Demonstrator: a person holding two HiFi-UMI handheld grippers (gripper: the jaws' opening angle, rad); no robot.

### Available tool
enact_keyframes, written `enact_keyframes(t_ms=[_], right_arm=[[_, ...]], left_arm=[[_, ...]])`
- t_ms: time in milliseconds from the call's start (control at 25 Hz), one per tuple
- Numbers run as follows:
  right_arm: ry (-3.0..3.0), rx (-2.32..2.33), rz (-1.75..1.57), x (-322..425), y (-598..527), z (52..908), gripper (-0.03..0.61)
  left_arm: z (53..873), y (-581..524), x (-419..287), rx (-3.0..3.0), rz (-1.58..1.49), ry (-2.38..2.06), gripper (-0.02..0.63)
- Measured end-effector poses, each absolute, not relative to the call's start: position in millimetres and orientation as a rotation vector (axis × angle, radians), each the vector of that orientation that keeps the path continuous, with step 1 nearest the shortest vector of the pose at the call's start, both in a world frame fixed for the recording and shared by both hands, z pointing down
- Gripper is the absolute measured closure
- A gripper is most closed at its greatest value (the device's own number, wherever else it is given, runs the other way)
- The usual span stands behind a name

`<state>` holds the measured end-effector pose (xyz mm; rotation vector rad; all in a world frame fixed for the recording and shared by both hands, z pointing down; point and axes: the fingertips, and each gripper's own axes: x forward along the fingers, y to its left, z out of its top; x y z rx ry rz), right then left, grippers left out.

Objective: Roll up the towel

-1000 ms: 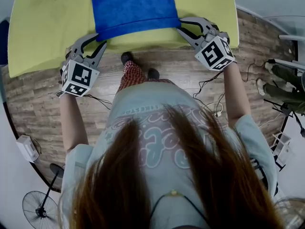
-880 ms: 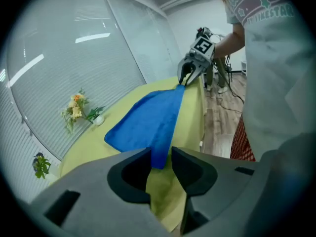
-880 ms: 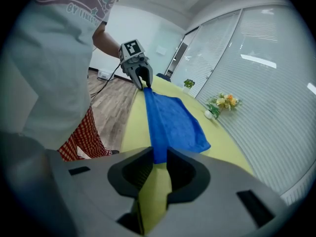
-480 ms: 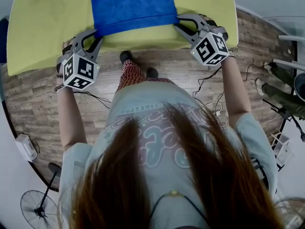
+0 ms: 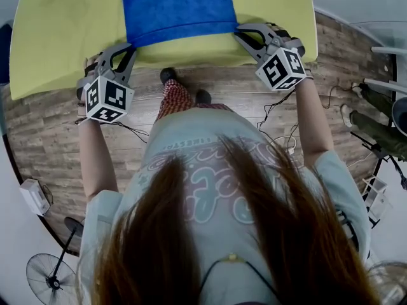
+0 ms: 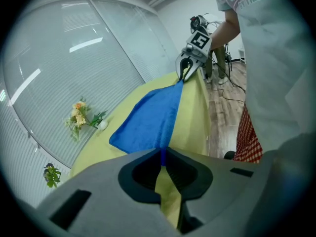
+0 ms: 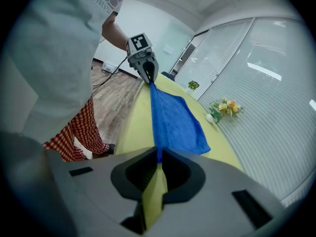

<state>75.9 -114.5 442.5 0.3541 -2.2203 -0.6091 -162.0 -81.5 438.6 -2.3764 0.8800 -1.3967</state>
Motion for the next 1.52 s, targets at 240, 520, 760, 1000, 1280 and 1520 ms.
enact_keyframes(t_ms=[240, 520, 760, 1000, 1280, 1520], right_arm=[[-2.243, 0.376, -0.592, 78, -99, 442, 0.545], [-2.258, 0.364, -0.571, 81, -81, 440, 0.546], [-2.276, 0.315, -0.482, 80, -81, 444, 0.546], [-2.314, 0.246, -0.317, 80, -89, 443, 0.545], [-2.357, 0.235, -0.211, 79, -101, 438, 0.545], [-2.369, 0.261, -0.195, 74, -115, 434, 0.545]], left_arm=[[443, -65, -161, -2.380, -1.385, 0.912, 0.580], [442, -46, -158, -2.379, -1.385, 0.931, 0.580], [445, -45, -159, -2.397, -1.407, 0.914, 0.580], [443, -50, -158, -2.488, -1.446, 0.835, 0.580], [441, -59, -161, -2.547, -1.474, 0.773, 0.580], [437, -73, -166, -2.557, -1.465, 0.773, 0.580]])
